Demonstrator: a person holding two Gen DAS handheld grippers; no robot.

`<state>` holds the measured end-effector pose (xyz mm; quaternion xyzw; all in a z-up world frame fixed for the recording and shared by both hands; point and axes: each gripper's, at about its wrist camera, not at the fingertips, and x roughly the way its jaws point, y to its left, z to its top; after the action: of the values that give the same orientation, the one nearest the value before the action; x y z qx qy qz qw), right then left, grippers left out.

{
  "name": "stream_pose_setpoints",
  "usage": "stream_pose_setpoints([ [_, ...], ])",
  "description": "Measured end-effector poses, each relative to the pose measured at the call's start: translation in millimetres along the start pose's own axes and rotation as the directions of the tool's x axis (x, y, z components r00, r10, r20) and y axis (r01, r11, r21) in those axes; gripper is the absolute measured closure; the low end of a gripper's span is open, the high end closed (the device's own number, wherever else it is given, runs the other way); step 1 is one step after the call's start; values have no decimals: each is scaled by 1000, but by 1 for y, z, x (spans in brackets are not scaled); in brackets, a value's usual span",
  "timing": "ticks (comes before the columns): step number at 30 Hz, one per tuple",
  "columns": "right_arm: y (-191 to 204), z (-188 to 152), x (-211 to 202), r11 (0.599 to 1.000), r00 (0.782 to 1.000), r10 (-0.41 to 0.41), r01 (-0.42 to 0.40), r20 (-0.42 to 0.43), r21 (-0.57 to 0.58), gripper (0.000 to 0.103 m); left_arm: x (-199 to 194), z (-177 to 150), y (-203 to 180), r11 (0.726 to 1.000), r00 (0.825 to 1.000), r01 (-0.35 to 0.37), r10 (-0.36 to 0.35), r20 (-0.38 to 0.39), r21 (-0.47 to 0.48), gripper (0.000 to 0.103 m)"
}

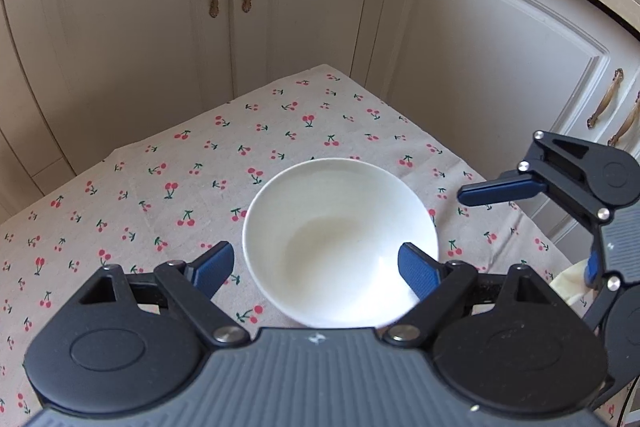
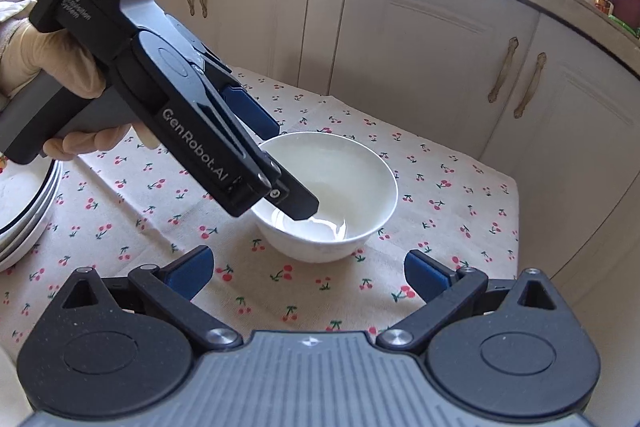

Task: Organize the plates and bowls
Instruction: 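Reach the left tool to the remaining white bowl and grasp its rim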

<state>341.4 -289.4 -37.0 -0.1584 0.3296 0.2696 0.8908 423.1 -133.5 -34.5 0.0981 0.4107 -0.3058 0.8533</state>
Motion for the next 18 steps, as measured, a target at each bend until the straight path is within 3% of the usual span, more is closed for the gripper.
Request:
stream_pose_setpoints([
  [18,-9,8,27,999,999,24,-25,27,34,6,23,7,14,999,999,37,-38,-8,-21,17],
])
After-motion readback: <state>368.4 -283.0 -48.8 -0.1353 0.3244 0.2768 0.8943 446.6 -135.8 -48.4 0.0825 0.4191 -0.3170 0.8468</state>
